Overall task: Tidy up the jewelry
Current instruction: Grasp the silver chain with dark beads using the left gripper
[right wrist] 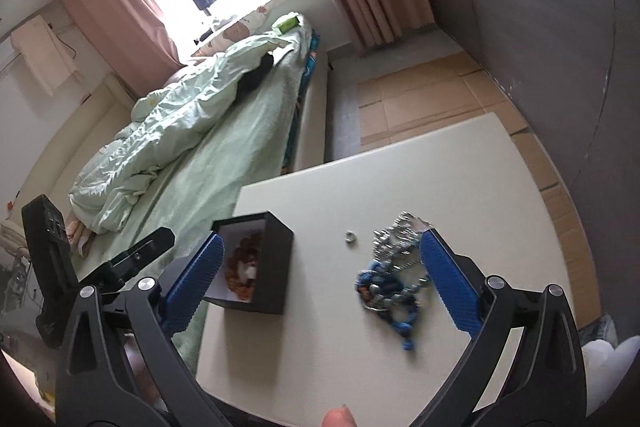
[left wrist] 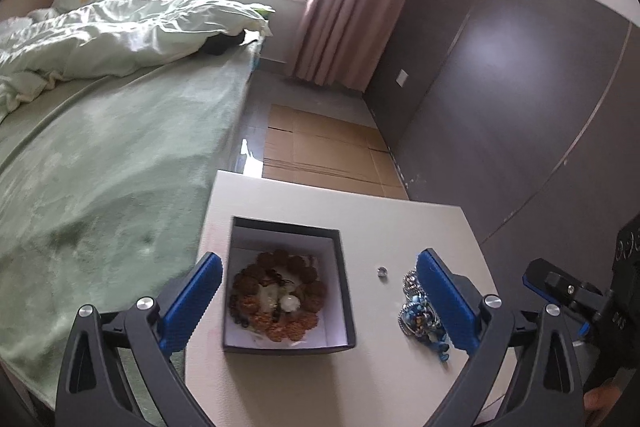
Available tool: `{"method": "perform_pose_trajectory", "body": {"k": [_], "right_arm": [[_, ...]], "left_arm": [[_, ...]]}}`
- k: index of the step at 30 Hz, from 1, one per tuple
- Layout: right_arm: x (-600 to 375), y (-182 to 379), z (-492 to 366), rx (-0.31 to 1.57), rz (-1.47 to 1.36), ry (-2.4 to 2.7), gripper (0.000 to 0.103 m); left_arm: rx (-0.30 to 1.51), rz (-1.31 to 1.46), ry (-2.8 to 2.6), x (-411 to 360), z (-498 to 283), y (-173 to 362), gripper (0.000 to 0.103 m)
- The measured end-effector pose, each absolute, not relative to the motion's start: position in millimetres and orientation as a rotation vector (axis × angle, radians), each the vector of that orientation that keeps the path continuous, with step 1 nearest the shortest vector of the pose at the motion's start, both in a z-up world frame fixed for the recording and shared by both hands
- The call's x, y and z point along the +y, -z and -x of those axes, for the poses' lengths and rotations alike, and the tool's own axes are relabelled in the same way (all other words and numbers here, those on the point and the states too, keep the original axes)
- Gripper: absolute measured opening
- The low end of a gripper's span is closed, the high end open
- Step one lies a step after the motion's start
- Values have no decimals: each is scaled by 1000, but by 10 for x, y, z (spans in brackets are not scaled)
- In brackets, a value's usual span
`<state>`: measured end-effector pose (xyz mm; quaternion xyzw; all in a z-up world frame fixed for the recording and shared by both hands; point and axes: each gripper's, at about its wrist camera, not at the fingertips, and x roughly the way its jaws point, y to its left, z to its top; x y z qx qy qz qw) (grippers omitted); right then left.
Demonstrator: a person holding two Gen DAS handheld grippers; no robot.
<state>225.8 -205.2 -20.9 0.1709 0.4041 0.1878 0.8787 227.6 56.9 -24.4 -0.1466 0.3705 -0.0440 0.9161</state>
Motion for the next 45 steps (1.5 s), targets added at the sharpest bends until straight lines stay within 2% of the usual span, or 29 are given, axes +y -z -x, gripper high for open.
{"method": "perform_pose_trajectory", "body": {"k": [12,14,19,25,29,31,33,41,45], "right_arm": [[-2709,374,-2305,888,-417,-310,98],[-2800,405,-2320,897,-426,-290,98],[-2943,491,-2355,920,-431,-278,98],[-3080,689,-2449,994,-466,-249,98],[-3150,737,-2477,1005,-491,-244,97],[-3162,770,-2498,1014,-489,-237,93],[-3168,807,-2521,1029,-490,-238,83],[-3175,892,-2596,1054,-514,-227,77],[-3145,914,-2629,1062,-513,-228,77]], "left_arm": [[799,234,239,-52,-2415,354,94],[815,218,254,-161,-2451,394,91],[885,205,293,-401,-2577,561,67],[951,186,332,-638,-2729,770,49],[992,145,372,-833,-2865,908,44],[1026,110,387,-947,-2943,975,39],[1040,94,410,-1018,-2981,1009,39],[1136,-35,426,-1292,-3201,1285,38],[1148,-74,408,-1355,-3287,1398,26]]}}
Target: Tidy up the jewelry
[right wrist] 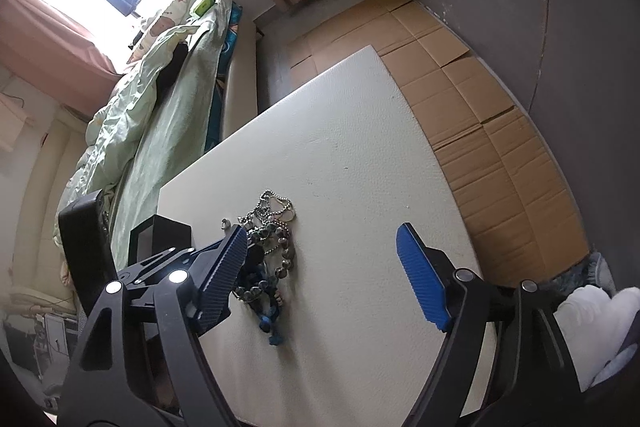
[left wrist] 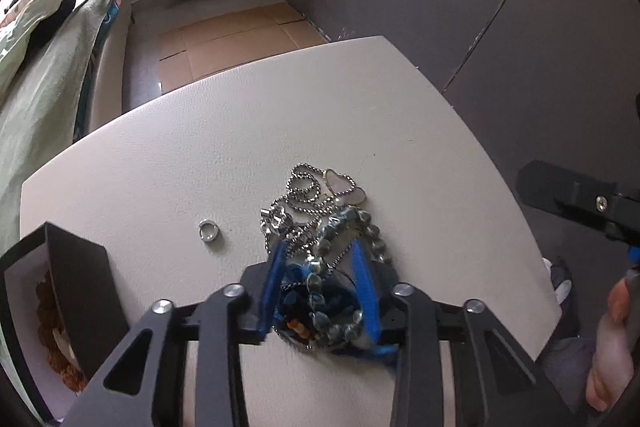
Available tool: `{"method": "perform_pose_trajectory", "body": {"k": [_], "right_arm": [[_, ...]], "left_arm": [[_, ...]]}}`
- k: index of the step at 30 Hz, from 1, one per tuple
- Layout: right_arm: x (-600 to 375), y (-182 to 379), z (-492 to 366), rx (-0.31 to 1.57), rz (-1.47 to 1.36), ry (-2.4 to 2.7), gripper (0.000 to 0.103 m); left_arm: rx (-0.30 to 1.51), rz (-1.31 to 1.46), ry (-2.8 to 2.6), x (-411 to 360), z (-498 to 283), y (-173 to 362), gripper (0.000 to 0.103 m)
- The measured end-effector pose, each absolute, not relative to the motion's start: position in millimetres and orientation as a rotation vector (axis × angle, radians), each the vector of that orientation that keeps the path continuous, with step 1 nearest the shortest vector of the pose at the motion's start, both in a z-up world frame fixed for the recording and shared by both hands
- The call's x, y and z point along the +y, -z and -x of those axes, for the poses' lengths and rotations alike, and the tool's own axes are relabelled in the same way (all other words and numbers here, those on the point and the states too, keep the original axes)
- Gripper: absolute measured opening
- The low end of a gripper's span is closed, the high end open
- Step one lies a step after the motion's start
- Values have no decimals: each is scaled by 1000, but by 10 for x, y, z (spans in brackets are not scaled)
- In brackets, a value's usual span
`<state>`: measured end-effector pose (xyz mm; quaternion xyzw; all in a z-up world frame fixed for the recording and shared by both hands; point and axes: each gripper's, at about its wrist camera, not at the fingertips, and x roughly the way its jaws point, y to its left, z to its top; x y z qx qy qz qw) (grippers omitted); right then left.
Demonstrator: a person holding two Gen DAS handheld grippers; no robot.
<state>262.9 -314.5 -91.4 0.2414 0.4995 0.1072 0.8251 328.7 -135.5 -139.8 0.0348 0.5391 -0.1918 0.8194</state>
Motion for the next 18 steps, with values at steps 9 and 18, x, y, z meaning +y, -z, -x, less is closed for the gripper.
{"method": "perform_pose_trajectory", "body": {"k": [9,18], "right_arm": [[-2999,983,-2697,1091,-481,-230,77],[-2855,1012,-2733,1103,-475,-241,77]], "left_arm": [[1105,-78,424,-1332,-3245,1287,7],[1061,64,444,-1020,-3206,1012,7]]}}
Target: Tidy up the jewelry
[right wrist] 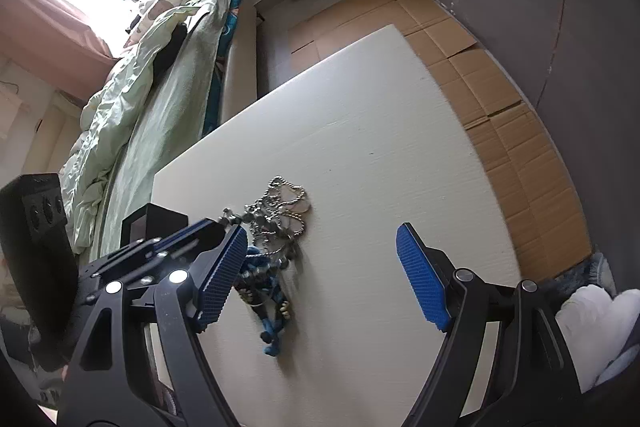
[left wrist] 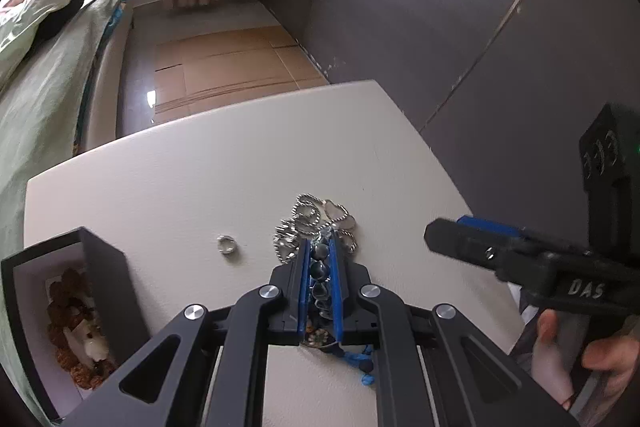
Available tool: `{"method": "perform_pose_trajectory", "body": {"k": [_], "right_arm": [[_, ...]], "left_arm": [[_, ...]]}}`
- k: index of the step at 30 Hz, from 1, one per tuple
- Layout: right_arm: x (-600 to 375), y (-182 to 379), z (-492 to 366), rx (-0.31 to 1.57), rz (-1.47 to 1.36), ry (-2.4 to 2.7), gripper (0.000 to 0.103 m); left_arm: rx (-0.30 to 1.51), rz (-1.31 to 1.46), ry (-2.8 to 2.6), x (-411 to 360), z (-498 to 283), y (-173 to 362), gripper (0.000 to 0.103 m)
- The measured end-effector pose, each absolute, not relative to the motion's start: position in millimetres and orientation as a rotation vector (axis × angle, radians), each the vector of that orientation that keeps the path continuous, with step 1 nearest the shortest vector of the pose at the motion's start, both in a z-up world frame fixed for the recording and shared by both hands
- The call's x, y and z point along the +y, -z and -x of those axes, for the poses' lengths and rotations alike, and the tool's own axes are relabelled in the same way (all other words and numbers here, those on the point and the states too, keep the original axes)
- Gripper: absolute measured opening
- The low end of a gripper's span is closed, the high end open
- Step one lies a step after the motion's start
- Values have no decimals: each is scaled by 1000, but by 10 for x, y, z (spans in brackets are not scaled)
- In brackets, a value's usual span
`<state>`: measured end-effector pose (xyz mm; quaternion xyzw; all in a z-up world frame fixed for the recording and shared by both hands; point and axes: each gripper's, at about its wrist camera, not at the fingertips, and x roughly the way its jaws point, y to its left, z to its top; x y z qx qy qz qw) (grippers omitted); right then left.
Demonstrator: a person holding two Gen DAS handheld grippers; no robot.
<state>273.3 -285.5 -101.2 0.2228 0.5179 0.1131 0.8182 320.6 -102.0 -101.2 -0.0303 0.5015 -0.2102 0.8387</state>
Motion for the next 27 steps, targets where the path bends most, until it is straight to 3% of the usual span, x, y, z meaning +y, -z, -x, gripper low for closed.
{"method": "perform_pose_trajectory", "body": {"k": [5,8,16,21,27], "right_arm": [[-2735,1019,-2738,1106,-469,-260,77],[-2650,1039,-2754,1117,-465,-278,67],[-2293,1075,-2754,1157,-421,-334,61],[-2186,1155,-2745,1190,-382,-334,44],[-2141,1276,-2765,1230,-350,-309,32]], "left_arm": [[1019,127,444,-850,-3125,827,7],[989,162,441,-734,-3075,707,7],[946,211,408,-457,-2990,529,7],[941,223,390,-351,-2957,500,7],[938,234,379,-273,-2911,495,7]]}}
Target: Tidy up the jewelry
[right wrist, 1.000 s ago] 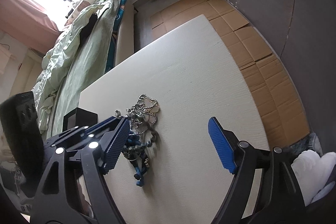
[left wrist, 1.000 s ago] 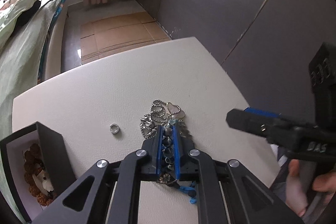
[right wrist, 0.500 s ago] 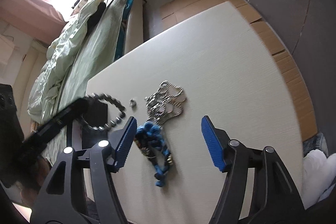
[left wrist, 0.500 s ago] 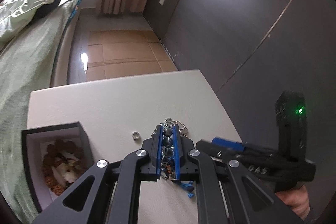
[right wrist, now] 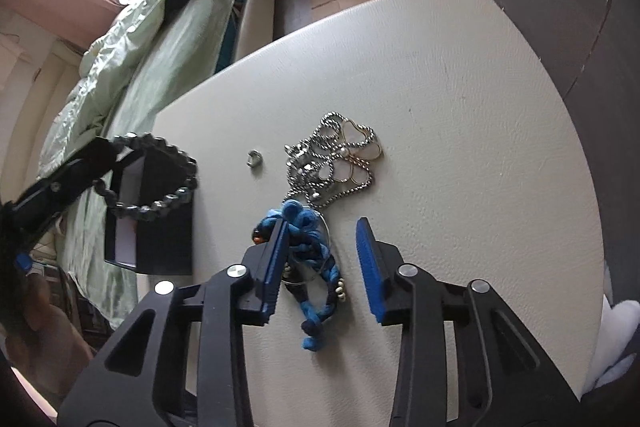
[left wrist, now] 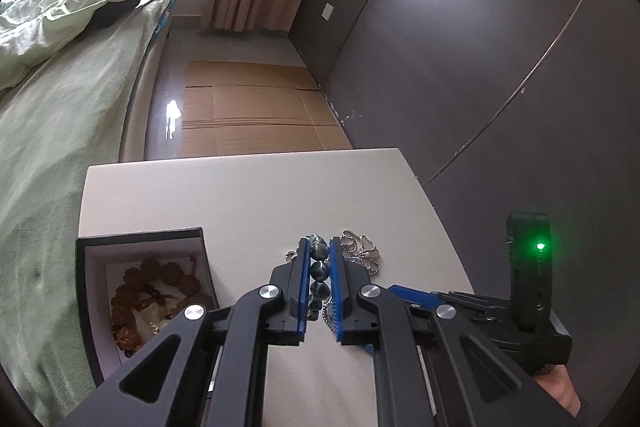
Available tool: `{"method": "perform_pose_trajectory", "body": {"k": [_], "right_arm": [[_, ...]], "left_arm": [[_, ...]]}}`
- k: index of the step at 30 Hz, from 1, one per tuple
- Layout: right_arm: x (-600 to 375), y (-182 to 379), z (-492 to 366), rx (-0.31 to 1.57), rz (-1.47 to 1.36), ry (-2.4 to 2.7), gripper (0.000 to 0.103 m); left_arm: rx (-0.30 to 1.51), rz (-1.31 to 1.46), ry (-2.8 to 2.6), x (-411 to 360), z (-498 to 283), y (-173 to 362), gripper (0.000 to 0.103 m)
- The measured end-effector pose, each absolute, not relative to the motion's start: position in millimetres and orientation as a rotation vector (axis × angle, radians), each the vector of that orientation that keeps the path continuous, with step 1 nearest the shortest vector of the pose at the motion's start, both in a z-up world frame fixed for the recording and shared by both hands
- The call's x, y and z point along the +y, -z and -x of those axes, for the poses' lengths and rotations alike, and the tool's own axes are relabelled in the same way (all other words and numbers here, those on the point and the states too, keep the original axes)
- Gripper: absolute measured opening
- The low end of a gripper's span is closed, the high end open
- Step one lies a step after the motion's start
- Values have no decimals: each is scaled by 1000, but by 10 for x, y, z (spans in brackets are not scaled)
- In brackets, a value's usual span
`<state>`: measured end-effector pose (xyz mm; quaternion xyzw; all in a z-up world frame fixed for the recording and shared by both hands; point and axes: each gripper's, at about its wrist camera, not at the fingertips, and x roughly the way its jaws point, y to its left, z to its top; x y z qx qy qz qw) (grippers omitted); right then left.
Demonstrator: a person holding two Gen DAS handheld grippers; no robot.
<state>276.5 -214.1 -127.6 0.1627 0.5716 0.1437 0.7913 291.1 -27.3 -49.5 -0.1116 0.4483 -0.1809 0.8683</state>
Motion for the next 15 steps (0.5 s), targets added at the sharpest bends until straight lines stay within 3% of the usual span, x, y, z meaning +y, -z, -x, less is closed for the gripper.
{"method": "perform_pose_trajectory", "body": {"k": [7,9,15], "right_arm": [[-2077,1375,-2796,1256,-340,-303,18],[-2041,1368,-2792,1249,-330,-307,10],[-2030,1287,-2764,1224,-364,-328,4]], "left_arm": [[935,236,380,-241,-2888,481,7],[938,236,379,-240,-2899,489,7],[940,232,369,-207,-2901,475,7]]}}
